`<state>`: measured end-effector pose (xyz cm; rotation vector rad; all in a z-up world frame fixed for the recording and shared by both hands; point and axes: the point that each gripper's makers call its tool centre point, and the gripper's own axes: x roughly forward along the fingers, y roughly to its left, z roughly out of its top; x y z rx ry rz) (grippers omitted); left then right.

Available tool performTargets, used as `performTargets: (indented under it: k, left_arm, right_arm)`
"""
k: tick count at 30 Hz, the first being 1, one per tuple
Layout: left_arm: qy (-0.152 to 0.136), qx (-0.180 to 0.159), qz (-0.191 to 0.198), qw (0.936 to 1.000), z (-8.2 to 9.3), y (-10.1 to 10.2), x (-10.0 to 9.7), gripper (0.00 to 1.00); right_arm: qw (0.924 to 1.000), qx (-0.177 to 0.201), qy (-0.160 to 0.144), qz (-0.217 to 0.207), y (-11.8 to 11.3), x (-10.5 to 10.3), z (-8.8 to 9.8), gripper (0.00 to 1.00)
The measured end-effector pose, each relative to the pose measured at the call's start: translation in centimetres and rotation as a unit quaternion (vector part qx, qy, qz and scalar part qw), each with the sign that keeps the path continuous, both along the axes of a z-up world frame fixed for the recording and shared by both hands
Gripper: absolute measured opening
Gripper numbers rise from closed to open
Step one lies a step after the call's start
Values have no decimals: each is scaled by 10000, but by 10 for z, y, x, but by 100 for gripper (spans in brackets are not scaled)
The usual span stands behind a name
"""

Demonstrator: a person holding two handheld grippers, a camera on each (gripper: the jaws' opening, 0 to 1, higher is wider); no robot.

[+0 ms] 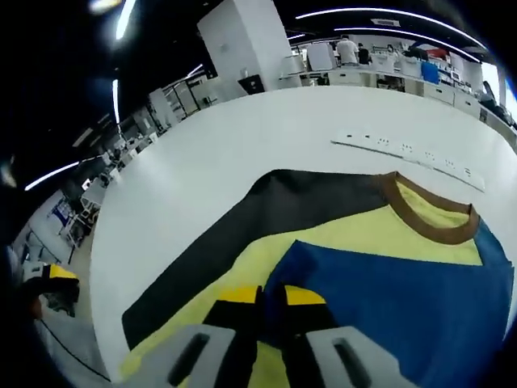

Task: Fold the garment on the visible template until the final outline fits inside the template.

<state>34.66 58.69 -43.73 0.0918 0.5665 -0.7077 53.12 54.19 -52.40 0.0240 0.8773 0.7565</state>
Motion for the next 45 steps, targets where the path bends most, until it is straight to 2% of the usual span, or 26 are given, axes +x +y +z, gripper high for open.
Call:
performTargets:
  k: [10,16,20,27,30,36,40,45]
  left_arm:
    - [-40,3,-51,10000,3,-5,0,98]
    - [-45,31,-36,10000,3,-2,0,98]
    - [-40,54,-12,10000,4,-1,-1,97]
    - [-30,80,16,10000,3,1,-2,97]
    - [-34,79,29,10000,3,1,-2,97]
    - [-84,65,53,9999,7,1,0,98]
    - [-103,100,38,9999,8,1,-1,98]
    - [-103,121,34,9999,8,3,-2,99]
  right_arm:
    - [9995,174,71,242,3,-9,5,11]
    - [9984,240,270,441,11,-25,-1,11]
    - [9976,107,225,642,17,-36,-3,12]
    - [9977,114,226,624,15,-32,-4,12]
    - [9982,186,189,546,14,-31,2,14]
    - [9996,114,-26,257,-4,-15,14,30]
    - [9999,5,-91,-49,-20,-6,19,53]
    - [9992,-191,-293,-183,-36,4,21,73]
